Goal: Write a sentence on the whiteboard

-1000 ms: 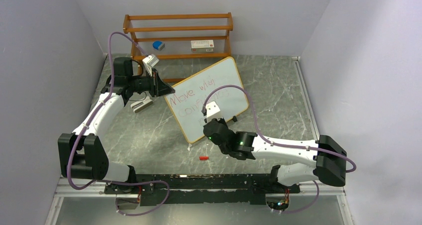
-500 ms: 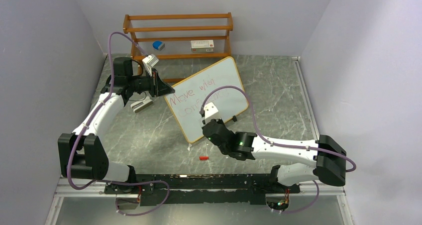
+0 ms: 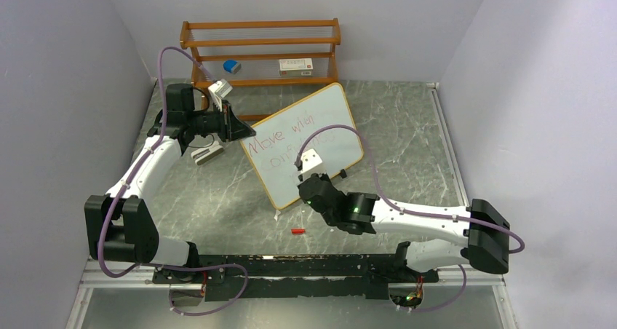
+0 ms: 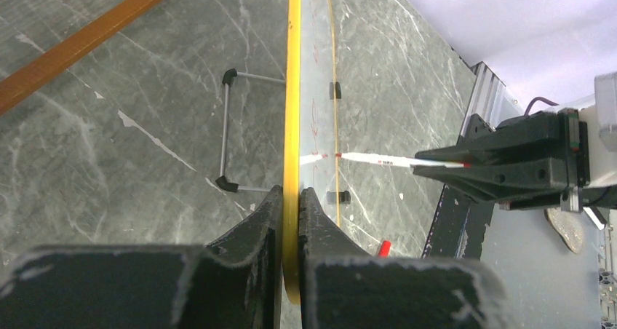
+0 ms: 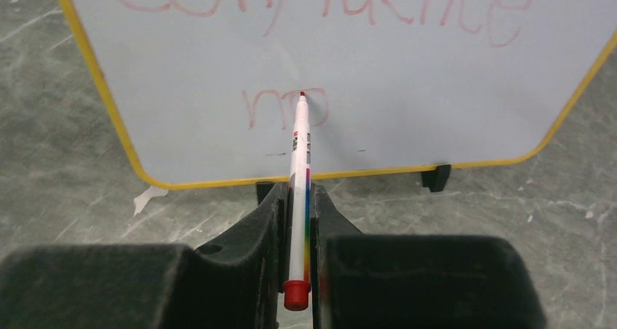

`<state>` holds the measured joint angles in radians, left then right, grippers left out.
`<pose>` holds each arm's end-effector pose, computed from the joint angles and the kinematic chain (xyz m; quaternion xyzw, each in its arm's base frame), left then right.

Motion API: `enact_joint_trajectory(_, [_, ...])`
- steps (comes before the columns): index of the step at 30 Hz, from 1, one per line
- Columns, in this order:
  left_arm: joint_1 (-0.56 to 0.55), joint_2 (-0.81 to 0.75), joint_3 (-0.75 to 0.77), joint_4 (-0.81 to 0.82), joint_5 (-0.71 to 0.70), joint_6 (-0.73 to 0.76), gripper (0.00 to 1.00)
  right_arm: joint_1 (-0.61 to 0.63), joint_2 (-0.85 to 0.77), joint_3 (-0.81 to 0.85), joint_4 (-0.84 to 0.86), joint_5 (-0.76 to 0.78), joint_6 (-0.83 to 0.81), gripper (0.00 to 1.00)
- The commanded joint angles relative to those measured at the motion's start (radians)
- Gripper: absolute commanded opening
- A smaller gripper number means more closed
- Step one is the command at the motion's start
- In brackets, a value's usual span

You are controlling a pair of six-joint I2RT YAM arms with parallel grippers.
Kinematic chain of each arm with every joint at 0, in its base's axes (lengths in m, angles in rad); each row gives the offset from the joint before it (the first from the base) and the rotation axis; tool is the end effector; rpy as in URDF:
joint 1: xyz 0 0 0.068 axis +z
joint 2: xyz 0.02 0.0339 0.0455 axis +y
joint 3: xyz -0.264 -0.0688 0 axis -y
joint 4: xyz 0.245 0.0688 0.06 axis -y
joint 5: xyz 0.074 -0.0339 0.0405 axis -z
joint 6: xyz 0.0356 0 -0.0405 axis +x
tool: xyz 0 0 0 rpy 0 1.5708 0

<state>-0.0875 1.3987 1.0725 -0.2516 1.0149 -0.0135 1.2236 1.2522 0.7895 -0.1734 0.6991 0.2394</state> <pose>0.3000 -0.0567 0.3012 0.2598 0.7594 -0.4477 0.3942 0.1116 0.2412 0.2484 -0.2603 0.8122 0.0552 0.5192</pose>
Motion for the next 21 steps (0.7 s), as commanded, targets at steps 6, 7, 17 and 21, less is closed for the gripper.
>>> enact_joint_trajectory(6, [-0.003,0.01,0.003,-0.026,-0.063,0.066,0.05,-0.074,-0.064,-0.039,0.012,0.016,-0.017,0.0])
enact_joint_trajectory(7, [-0.003,0.01,0.002,-0.026,-0.063,0.066,0.05,-0.078,-0.061,-0.039,0.017,0.014,-0.018,0.0])
enact_joint_trajectory(17, [-0.003,0.012,0.004,-0.031,-0.063,0.07,0.05,-0.09,-0.026,-0.032,0.082,-0.022,-0.044,0.0])
enact_joint_trajectory(21, [-0.003,0.012,0.004,-0.031,-0.066,0.071,0.05,-0.098,-0.006,-0.032,0.08,-0.028,-0.042,0.0])
